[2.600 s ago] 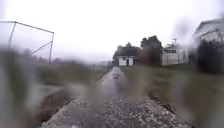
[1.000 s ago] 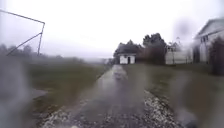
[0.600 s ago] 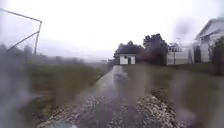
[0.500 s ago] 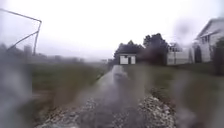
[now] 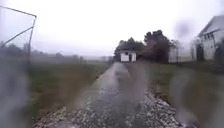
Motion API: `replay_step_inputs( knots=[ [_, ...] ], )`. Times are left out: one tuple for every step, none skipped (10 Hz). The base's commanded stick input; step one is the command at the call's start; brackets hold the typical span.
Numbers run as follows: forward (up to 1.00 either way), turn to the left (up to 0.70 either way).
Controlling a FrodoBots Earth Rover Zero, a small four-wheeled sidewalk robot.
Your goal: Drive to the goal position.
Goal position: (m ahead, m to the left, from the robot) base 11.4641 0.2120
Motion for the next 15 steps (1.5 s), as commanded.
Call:
replay_step_inputs(
  knots=[
    [0.85,-0.07],
    [0.85,-0.34],
    [0.85,-0.34],
    [0.85,-0.25],
    [0.85,-0.13],
    [0.85,-0.02],
    [0.85,0.0],
    [0.85,0.0],
    [0.85,0.0],
    [0.85,0.0],
    [0.85,0.0],
    [0.85,-0.14],
    [0.85,0.0],
    [0.85,0.0],
    [0.85,0.0]
  ],
)
